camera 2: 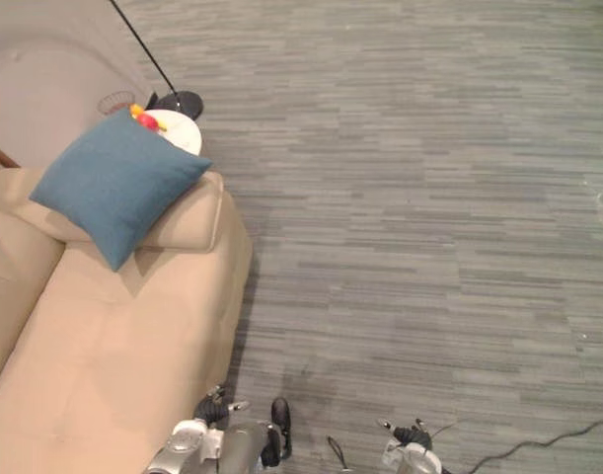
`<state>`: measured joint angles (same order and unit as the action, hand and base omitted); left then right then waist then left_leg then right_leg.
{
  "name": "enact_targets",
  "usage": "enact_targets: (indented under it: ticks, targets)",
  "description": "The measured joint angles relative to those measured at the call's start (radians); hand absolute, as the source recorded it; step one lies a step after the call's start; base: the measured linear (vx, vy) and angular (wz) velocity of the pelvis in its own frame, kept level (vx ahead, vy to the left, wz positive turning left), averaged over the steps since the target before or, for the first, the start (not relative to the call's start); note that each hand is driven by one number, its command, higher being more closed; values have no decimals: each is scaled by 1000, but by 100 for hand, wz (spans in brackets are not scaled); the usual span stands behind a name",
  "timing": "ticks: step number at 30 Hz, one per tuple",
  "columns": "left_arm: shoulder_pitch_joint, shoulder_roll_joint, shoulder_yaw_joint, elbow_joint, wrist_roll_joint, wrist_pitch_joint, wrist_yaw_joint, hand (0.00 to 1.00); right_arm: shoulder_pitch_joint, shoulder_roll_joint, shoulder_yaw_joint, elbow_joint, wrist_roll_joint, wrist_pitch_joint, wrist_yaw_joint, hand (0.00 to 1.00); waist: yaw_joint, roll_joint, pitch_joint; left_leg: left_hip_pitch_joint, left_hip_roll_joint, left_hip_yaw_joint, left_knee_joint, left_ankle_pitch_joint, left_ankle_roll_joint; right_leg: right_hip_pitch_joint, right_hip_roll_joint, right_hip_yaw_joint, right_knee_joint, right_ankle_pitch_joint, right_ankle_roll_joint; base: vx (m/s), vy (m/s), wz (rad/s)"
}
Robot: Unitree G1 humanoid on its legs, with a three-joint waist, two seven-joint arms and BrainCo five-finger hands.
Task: Pick up cushions and gather them together orderly.
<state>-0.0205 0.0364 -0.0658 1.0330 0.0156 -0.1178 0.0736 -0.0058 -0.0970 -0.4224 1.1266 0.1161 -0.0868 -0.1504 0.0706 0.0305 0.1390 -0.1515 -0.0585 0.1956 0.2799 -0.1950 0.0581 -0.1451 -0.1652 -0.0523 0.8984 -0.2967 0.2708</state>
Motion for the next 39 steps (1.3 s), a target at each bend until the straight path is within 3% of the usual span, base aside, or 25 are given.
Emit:
enact_targets:
  ticks: [1, 2, 3, 4, 6, 7, 8, 9, 10, 11, 13, 15, 16, 17, 20, 22, 24, 25, 27, 29, 31, 32, 33, 35, 39]
  targets:
    - [5, 1, 0, 0, 0, 0, 0, 0, 3, 2, 2, 0, 0, 0, 2, 0, -3, 0, 0, 29, -2, -5, -12, -3, -2, -18, -6, -6, 49, 3, -12, 505, 71, 28]
    - [14, 17, -3, 0, 0, 1, 1, 0, 3, 6, 3, 0, 0, 1, 5, 0, -5, 5, 3, 121, -5, -17, -69, -3, -2, -51, -30, -55, 104, -15, -85, 300, 23, 7]
    - [12, 19, -3, 0, 0, 1, 1, 0, 3, 7, 3, 0, 0, 1, 6, 0, -6, 5, 3, 149, -4, -19, -88, -3, -2, -63, -36, -74, 104, -23, -111, 570, -1, 8]
    - [12, 28, -2, 0, -2, 1, 2, 0, -5, 9, 15, -3, -3, 0, 11, 0, -12, 10, 3, 225, 9, -32, -139, -5, 1, -118, -41, -139, 31, -56, -172, 534, -72, 16]
    - [-2, 32, -2, 0, -4, 1, 3, 0, -7, 7, 32, -12, -9, 0, 13, 0, -19, 23, 8, 247, 34, -58, -141, -25, 5, -170, -20, -166, -77, -61, -186, 418, -117, 32]
    - [-7, 31, -3, 0, -4, 1, 3, 0, -11, 3, 33, -22, -7, -4, 14, 0, -27, 34, 14, 264, 57, -79, -141, -35, -3, -207, 9, -154, -225, -29, -196, 400, -199, 66]
    - [-8, 32, -13, 0, 2, -2, 2, 0, -9, 2, 35, -25, -8, -3, 15, 0, -41, 29, 14, 277, 68, -108, -140, -43, -15, -219, 25, -121, -417, 62, -192, 487, -249, 74]
    - [-8, 32, -14, 0, 2, -2, 2, 0, -4, 3, 35, -25, -8, -3, 14, 0, -45, 22, 13, 285, 70, -116, -140, -46, -21, -219, 26, -108, -473, 100, -190, 340, -201, 80]
    - [-7, 34, -20, 0, 3, -2, 1, 0, 12, 4, 34, -23, -8, -2, 14, 0, -54, 10, 12, 312, 74, -136, -137, -73, -63, -214, 28, -78, -545, 247, -211, 391, -219, 52]
    - [3, 13, -20, 14, 4, -3, 2, 0, 17, -3, 26, -13, -7, 0, 14, 0, -53, 42, 6, 329, 113, -157, -130, -92, -84, -208, 50, -95, -493, 235, -248, 565, -347, 40]
    - [16, -4, -19, 31, 4, -3, -1, 0, 13, -4, 20, -14, -7, 0, 14, 0, -49, 35, 6, 288, 121, -173, 0, -82, -102, -215, 46, -107, -410, 142, -272, 510, -347, 19]
    - [7, -20, -11, 37, 3, -3, -1, 0, 18, -5, 1, -13, -3, 0, 14, 0, -48, 37, 7, 169, 142, -179, 259, -45, -171, -178, 43, -139, -415, 108, -294, 312, -233, 35]
    - [2, -28, 2, 37, 3, -4, -1, 0, 22, 1, 0, -11, 3, 5, 14, 0, -42, 36, 13, 81, 181, -157, 442, -36, -188, -121, 51, -169, -452, 97, -309, 373, -251, 51]
    - [2, -28, 3, 31, 2, -7, -1, 0, 26, 9, 1, -11, 4, 5, 14, 0, -35, 37, 17, 34, 219, -110, 541, -49, -164, -47, 58, -199, -491, 86, -318, 308, -203, 51]
    - [4, -30, 5, 14, 1, -7, -1, 0, 33, 4, 1, -13, 9, 4, 14, 0, -30, 33, 15, -32, 235, -24, 517, -67, -126, 51, 49, -253, -549, 70, -308, 220, -91, 55]
    - [2, -30, -3, 0, 1, -8, -2, 0, 26, 0, 2, -15, 13, -4, 14, 0, -28, 33, 15, -75, 205, 33, 342, -64, -109, 96, 29, -304, -583, 58, -290, 220, -10, 73]
    - [2, -28, -29, -1, 1, -8, -12, 0, 30, -7, 3, -15, 13, -5, 14, 0, -27, 43, 8, -79, 157, 111, 40, 44, -124, 140, 20, -376, -609, 37, -252, 284, 67, 98]
    - [-2, -20, -40, -2, 2, -9, -17, 0, 37, -6, 7, -14, 14, -5, 14, 0, -13, 25, 2, -65, 129, 123, -39, 134, -76, 154, 11, -381, -624, 34, -231, 248, 94, 56]
    - [1, -9, -42, 1, 3, -7, -17, 0, 31, 6, 17, -15, 14, -8, 15, 0, -9, 10, -20, -52, 96, 121, -98, 147, -68, 167, 6, -377, -673, 51, -205, 265, 89, 25]
    - [-2, -5, -41, 4, 3, -6, -20, 0, 23, 12, 24, -14, 13, -14, 18, 0, -11, -4, -22, -57, 67, 95, -77, 132, -20, 175, -9, -376, -673, 64, -186, 337, 101, 39]
    - [-5, -3, -42, 18, 3, -6, -21, 0, 38, 12, 29, -13, 12, -14, 19, 0, -15, -3, -22, -28, 44, 64, -62, 94, -5, 157, -50, -346, -525, 60, -169, 353, 148, 60]
    - [-2, 4, -43, 21, 3, -4, -21, 0, 41, 15, 34, -14, 9, -14, 22, 0, -16, -5, -22, 10, 29, 37, -71, 80, 2, 109, -87, -307, -344, 79, -122, 314, 124, 55]
    - [-1, 11, -51, 21, 2, -3, -21, 0, 42, 18, 34, -14, 8, -14, 23, 0, -17, -5, -21, 31, 24, 23, -77, 74, 4, 86, -101, -288, -258, 95, -106, 302, 75, 65]
    - [17, 35, -69, 18, 2, -3, -20, 0, 42, 22, 44, -15, 8, -14, 27, 0, -21, -6, -21, 117, 20, -25, -121, 64, 2, 31, -112, -265, -93, 52, -120, 284, 23, 57]
    - [25, 52, -68, 18, 2, -3, -19, 0, 22, 16, 51, -16, 5, -18, 30, 0, -22, 4, -28, 158, 39, -95, -159, 61, -4, -47, -63, -257, -227, 4, -155, 228, -78, 54]
